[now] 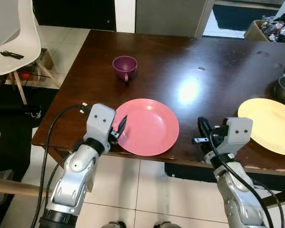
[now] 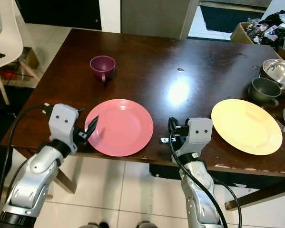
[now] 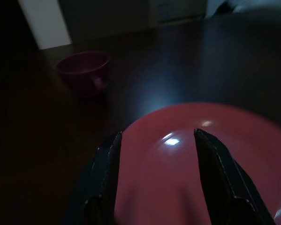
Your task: Setting the table
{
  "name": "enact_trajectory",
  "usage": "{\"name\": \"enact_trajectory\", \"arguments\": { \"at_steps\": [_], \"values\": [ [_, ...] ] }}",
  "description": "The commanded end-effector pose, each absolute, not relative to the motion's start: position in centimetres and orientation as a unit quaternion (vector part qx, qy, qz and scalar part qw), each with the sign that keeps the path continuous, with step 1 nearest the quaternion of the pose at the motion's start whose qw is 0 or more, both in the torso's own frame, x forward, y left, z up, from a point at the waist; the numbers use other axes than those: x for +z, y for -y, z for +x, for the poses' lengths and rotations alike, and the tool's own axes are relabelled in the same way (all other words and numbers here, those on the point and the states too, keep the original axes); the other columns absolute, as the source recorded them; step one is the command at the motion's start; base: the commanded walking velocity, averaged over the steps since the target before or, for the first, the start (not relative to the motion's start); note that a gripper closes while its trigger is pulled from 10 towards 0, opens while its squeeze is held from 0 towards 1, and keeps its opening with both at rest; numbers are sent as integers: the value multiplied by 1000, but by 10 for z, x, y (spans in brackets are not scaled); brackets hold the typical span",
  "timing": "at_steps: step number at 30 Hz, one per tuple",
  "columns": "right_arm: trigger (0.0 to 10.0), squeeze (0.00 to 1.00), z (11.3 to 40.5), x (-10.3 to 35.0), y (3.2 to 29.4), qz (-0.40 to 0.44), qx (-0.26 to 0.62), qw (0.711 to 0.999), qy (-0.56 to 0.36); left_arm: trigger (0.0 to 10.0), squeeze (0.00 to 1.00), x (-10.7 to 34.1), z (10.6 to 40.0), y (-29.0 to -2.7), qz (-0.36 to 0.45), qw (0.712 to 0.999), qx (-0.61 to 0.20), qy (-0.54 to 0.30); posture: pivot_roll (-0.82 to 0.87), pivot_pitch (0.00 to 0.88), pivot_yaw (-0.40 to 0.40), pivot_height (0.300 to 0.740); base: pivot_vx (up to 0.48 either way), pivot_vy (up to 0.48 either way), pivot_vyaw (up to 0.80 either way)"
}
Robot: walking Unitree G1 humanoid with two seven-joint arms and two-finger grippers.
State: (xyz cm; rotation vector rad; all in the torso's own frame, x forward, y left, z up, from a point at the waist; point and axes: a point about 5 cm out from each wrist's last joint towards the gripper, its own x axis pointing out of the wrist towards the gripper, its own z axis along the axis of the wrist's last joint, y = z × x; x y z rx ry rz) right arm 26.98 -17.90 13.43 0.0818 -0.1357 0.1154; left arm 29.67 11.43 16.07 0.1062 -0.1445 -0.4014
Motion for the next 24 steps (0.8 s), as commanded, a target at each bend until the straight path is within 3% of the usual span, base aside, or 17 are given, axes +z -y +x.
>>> {"name": "enact_trajectory", "arguments": {
  "at_steps": [1, 7, 13, 24],
  "values": [
    [10000, 0, 268, 128, 184, 38, 51, 996, 58, 10000, 0, 146, 301, -113, 21, 977, -209, 32, -130, 31, 51, 740, 0, 0, 0],
    [10000, 0, 272, 128, 177, 43, 71, 995, 59, 10000, 0, 125, 313, -117, -9, 981, -195, -19, -142, 33, 56, 740, 0, 0, 0],
    [10000, 0, 285, 129, 163, 51, 102, 992, 59, 10000, 0, 101, 318, -128, 64, 979, -185, -52, -136, 46, 60, 740, 0, 0, 0],
    [10000, 0, 308, 125, 167, 31, 104, 993, 50, 10000, 0, 115, 324, -120, 52, 978, -203, -15, -116, 55, 53, 740, 0, 0, 0]
  ]
}}
